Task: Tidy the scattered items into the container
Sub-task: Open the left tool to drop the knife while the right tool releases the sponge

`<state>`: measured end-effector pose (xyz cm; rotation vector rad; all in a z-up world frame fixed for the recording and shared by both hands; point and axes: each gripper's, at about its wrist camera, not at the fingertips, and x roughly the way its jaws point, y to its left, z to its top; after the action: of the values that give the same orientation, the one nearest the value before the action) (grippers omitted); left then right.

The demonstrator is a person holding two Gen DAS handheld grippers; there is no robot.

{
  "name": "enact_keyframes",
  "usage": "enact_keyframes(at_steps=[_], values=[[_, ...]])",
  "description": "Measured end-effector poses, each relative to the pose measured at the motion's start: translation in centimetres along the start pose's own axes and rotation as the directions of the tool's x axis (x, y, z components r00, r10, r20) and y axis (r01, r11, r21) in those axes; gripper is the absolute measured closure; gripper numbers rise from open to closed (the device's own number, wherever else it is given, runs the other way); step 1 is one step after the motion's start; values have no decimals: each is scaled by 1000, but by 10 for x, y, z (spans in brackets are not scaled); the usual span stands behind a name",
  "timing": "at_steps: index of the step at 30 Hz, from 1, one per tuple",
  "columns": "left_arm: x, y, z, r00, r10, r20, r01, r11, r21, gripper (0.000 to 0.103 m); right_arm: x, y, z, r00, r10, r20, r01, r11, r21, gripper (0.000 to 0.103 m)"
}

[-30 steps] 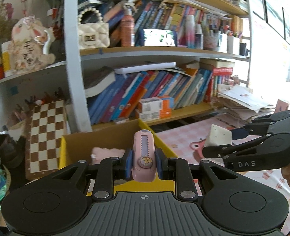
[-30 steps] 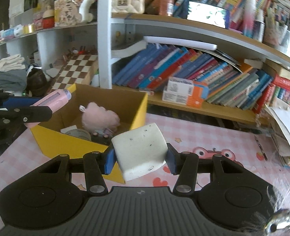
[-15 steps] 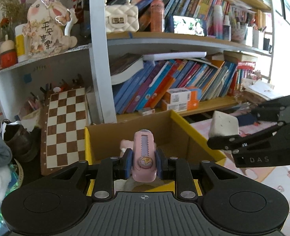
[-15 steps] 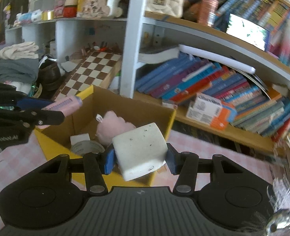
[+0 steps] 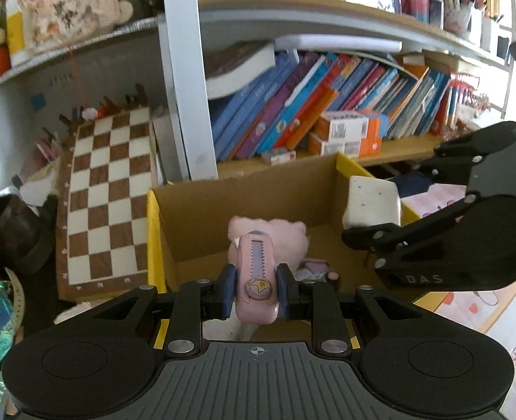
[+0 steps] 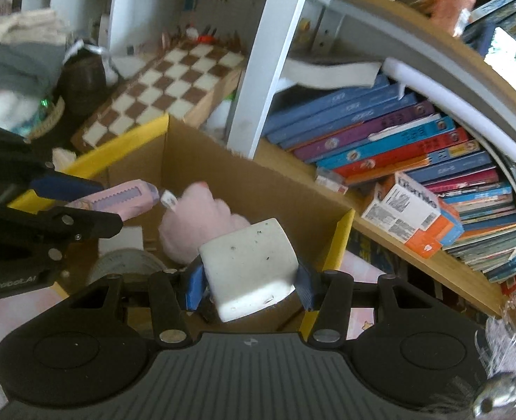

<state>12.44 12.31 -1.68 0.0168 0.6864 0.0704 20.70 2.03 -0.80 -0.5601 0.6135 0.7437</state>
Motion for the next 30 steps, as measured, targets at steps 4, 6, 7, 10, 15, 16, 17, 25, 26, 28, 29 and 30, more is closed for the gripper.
enact_keyframes(at_steps=[4, 6, 7, 10, 15, 16, 17, 25, 26, 28, 29, 30], values=[[13, 2, -1, 999, -6, -38, 5, 1000, -12, 80, 18, -1, -2, 997, 38, -67, -39, 999, -16, 54], [20, 4, 0, 999, -6, -53, 6, 1000, -18, 80, 27, -1, -3, 993, 61, -100, -63, 998, -17, 54], [24, 5, 2, 998, -8, -60, 7, 1000, -21, 80, 31, 0, -4, 991, 71, -114, -73, 997, -19, 54], [33, 5, 4, 997, -9, -78, 7, 1000, -25, 80, 41, 2, -6, 985, 90, -149, -97, 995, -35, 54], [44, 6, 5, 995, -18, -102, 16, 1000, -27, 80, 51, 3, -6, 981, 92, -171, -100, 994, -39, 53], [45, 5, 4, 994, -21, -105, 18, 999, -27, 80, 51, 3, -7, 981, 92, -171, -101, 994, -41, 53], [45, 5, 4, 994, -21, -106, 19, 1000, -25, 80, 51, 3, -7, 981, 95, -169, -103, 994, -41, 53], [47, 6, 4, 994, -24, -105, 20, 999, -35, 77, 50, 1, -7, 983, 102, -155, -109, 993, -41, 48], [47, 6, 4, 994, -28, -103, 24, 999, -36, 74, 50, 1, -7, 984, 97, -150, -104, 994, -43, 43], [45, 7, 5, 994, -41, -99, 37, 998, -41, 62, 48, 0, -6, 987, 83, -134, -90, 995, -48, 32], [44, 7, 5, 995, -37, -93, 33, 998, -45, 54, 46, 0, -6, 989, 73, -127, -80, 995, -53, 28], [42, 8, 6, 996, -29, -85, 24, 998, -51, 49, 44, 0, -5, 991, 63, -120, -71, 996, -61, 28]])
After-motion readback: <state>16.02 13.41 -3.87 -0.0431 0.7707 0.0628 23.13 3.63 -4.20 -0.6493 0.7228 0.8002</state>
